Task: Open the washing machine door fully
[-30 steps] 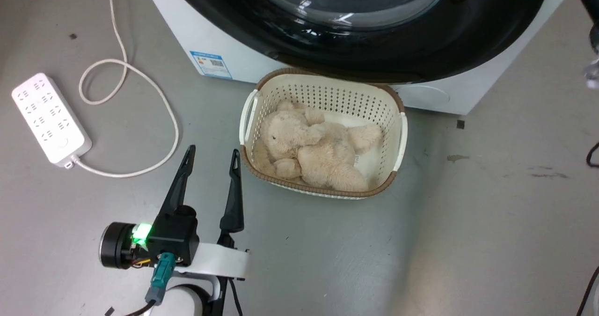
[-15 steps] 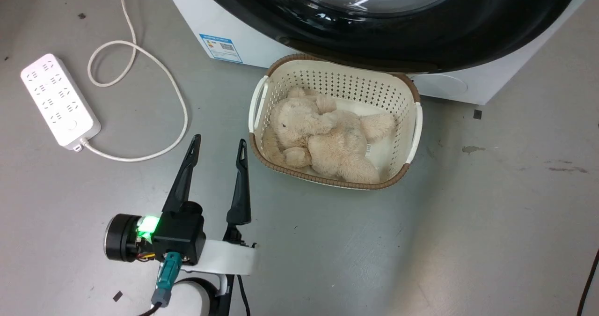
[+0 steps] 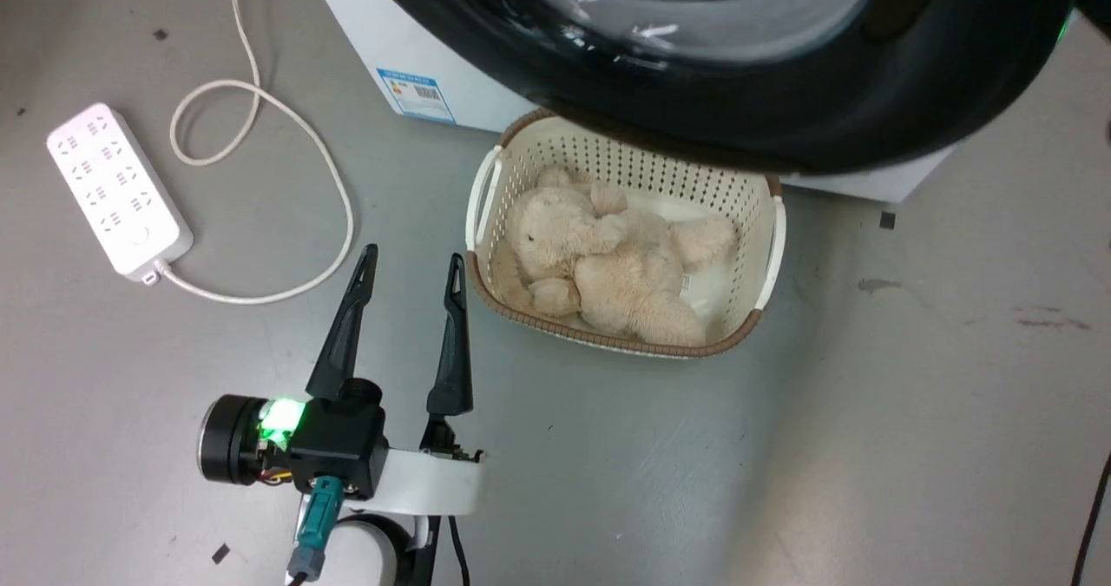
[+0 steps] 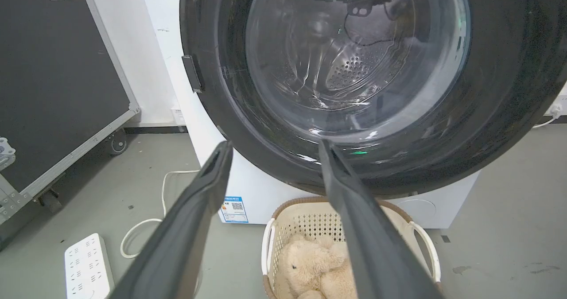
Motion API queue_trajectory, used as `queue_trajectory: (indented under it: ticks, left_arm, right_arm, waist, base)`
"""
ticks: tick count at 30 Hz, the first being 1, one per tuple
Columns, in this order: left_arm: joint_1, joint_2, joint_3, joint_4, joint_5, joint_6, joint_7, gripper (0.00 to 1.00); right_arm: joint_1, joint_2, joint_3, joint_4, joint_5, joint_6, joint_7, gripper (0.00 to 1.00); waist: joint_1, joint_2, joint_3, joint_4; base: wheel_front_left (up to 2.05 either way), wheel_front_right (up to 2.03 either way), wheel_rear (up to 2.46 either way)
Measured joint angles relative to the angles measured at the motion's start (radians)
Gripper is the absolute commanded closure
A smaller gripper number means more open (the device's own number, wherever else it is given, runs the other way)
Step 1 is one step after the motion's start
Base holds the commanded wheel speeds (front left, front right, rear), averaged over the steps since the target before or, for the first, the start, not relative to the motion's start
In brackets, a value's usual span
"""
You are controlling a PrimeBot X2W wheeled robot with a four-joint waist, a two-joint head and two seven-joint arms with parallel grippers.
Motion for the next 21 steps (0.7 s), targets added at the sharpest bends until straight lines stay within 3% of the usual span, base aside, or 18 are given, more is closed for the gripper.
queue_trajectory:
  ticks: [7,8,13,18,21]
  left_arm:
    - [0.021,0.017,-0.006,0.041,-0.017,0.000,-0.013,0.00]
    - [0.047,0.020,-0.007,0.067,-0.035,-0.013,-0.018,0.00]
    - [0.092,0.022,-0.008,0.095,-0.046,-0.026,-0.017,0.00]
    - [0.127,0.021,-0.010,0.106,-0.053,-0.036,-0.018,0.00]
    - [0.147,0.020,-0.013,0.107,-0.055,-0.046,-0.018,0.00]
  right_arm:
    - [0.152,0.069,-0.023,-0.070,0.080,0.000,0.098,1.00]
    - [0.232,0.119,-0.026,-0.118,0.096,0.000,0.130,1.00]
    - [0.379,0.197,-0.018,-0.219,0.101,0.000,0.184,1.00]
    - [0.530,0.217,0.034,-0.297,0.119,0.000,0.245,1.00]
    - [0.596,0.214,0.132,-0.306,0.231,0.000,0.256,1.00]
  waist:
    - [-0.0001,0.0000,-0.073,-0.003]
    - [-0.0001,0.0000,-0.117,-0.006]
    - [-0.0002,0.0000,-0.192,-0.014]
    - [-0.0003,0.0000,-0.260,-0.011]
    - [-0.0003,0.0000,-0.291,-0.005]
  base:
    - [0.00,0.00,0.00]
    - [0.00,0.00,0.00]
    - [0.00,0.00,0.00]
    - [0.00,0.00,0.00]
    - [0.00,0.00,0.00]
